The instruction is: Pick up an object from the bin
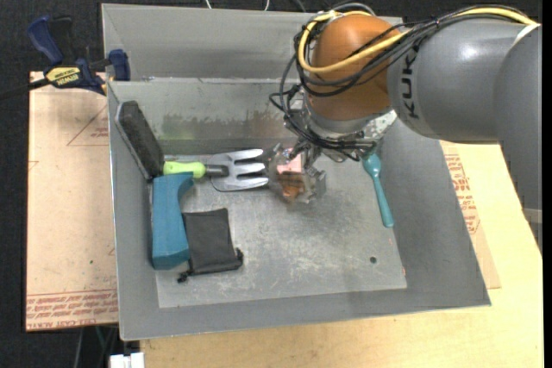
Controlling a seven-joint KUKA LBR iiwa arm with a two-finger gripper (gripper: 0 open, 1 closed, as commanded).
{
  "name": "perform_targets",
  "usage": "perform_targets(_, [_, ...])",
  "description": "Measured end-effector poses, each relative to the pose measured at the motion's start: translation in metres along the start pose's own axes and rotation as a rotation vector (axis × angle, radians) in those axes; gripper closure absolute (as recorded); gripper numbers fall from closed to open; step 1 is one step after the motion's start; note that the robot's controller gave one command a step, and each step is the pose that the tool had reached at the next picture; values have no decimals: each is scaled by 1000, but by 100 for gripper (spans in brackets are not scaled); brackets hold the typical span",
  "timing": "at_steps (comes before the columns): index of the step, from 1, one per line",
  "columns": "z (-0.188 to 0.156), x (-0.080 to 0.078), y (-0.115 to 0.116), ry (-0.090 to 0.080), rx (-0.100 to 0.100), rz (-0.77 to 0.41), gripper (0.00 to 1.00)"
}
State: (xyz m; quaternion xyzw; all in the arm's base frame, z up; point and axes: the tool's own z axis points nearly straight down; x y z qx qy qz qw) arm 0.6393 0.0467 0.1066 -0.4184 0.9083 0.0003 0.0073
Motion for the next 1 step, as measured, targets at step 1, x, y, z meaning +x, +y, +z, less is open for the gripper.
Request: perform_targets(1, [-82,-7,-6,0,-1,-28,100])
